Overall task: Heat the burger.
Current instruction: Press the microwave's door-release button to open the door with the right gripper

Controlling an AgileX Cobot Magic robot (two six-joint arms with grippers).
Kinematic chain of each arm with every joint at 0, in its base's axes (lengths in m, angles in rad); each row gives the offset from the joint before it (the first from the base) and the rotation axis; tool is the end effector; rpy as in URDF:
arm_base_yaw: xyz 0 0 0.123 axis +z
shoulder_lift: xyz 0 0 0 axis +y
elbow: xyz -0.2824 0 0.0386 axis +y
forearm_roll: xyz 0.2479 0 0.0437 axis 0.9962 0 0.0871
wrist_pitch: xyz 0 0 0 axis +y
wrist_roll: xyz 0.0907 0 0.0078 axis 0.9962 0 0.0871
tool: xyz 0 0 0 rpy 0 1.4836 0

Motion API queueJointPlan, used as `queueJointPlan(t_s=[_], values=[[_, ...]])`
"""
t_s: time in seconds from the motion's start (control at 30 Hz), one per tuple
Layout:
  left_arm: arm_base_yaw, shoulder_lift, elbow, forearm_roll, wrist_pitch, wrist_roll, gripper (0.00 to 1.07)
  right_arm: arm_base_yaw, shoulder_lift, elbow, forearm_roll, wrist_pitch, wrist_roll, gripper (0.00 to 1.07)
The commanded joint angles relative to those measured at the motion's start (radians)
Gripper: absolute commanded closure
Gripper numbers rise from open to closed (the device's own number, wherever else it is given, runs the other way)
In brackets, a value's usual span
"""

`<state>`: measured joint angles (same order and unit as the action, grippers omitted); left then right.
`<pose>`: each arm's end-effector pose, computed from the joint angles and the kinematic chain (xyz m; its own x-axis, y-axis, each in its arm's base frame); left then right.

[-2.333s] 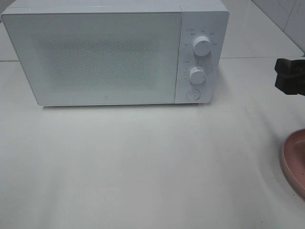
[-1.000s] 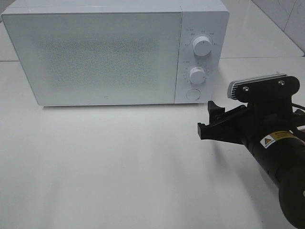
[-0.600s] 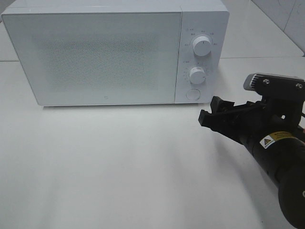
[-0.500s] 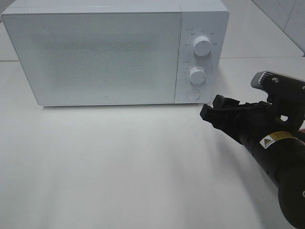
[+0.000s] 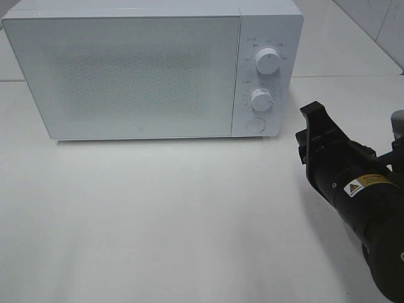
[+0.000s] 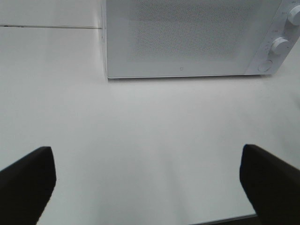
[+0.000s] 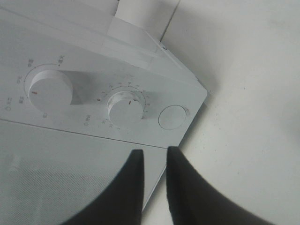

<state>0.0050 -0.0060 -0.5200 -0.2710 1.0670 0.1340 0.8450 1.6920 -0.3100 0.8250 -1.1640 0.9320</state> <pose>-0.0100 -0.0214 0.2845 -0.4239 -0.0015 -0.9057 0.2077 0.9732 -0.0988 0.1961 0.1285 0.1440 -0.1637 0.8974 -0.4098 0.1559 0.4337 0.8875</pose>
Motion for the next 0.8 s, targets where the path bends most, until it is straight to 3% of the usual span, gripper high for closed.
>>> queueJointPlan(t_s=[0.03,0.63,0.8], values=[[-0.004,-0.018,0.002,-0.002,0.002,-0.001,0.07,0.001,-0.003,-0.006,-0.016,0.069,0.202,1.04],[-0.004,-0.018,0.002,-0.002,0.002,-0.001,0.07,-0.012,0.084,-0.1,-0.031,0.118,0.301,1.07],[-0.004,-0.018,0.002,-0.002,0.002,-0.001,0.07,-0.068,0.129,-0.154,-0.082,0.172,0.322,1.07]])
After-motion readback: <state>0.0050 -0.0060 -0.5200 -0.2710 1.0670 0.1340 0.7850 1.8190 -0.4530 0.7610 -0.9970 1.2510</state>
